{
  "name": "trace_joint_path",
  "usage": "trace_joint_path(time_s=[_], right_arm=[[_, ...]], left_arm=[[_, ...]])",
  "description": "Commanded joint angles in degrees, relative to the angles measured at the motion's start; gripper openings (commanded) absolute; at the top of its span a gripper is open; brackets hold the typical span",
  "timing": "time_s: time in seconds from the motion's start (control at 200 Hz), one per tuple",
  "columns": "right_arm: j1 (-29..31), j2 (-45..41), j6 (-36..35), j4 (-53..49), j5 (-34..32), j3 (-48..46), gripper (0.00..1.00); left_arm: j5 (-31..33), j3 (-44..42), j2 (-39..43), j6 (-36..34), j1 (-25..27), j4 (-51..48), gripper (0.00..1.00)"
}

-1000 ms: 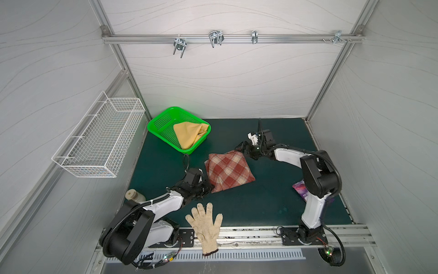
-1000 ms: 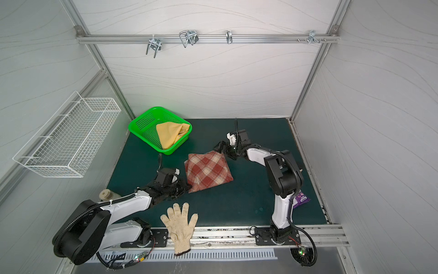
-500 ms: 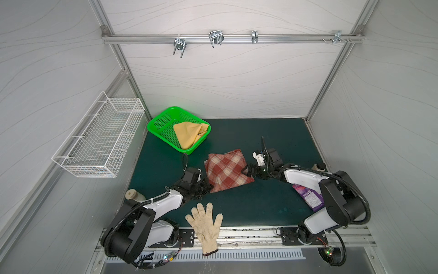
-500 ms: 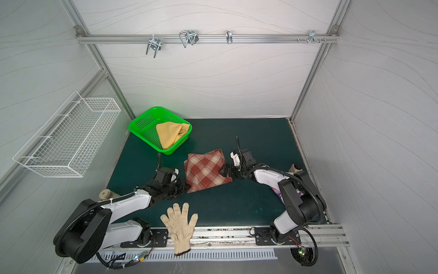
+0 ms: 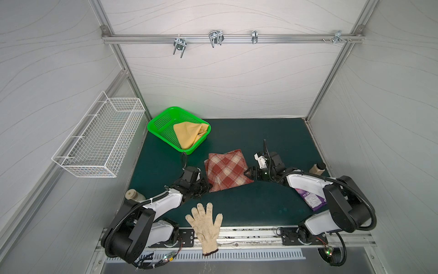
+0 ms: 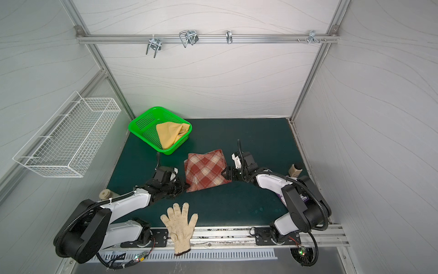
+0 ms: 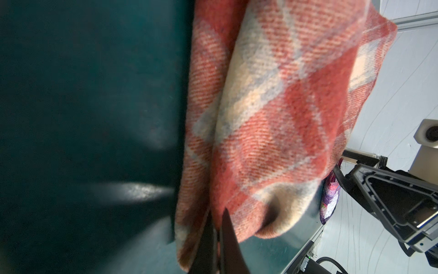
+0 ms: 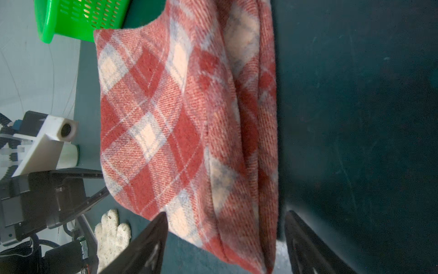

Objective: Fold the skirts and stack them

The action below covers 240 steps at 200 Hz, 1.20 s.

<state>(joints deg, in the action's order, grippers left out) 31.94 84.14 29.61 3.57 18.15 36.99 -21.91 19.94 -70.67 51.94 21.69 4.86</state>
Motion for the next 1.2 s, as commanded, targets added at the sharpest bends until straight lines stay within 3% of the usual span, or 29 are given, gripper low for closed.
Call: trace_joint_path(time_s=[0.0,0.48,0.64,1.006,1.196], right_arm=[[1.3,-0.9,-0.4,1.1,-0.4,-0.5,0.71],[2.3,-1.3,1.3,2.5,-0.9,-3.4,0.37],[2.4,-0.7,1.4,3.1,-1.0,-3.8,0.34],[2.3,0.9,2.1,4.2,0.4,-3.9,0.00],[2.1,1.2,2.1,3.8,1.0,-3.6,0.00]], left_arm=[[-0.1,2.3,-0.9,-1.1,-0.5,0.4,0.00],[-0.8,2.7,-2.1,-1.1,-1.3,1.3,0.00],[-1.0,2.9,-2.3,-1.2,-1.6,1.1,0.00],[-1.5,3.9,-3.2,-2.1,-2.4,0.4,0.00],[-2.2,4.7,-3.1,-3.6,-4.1,-1.5,0.00]])
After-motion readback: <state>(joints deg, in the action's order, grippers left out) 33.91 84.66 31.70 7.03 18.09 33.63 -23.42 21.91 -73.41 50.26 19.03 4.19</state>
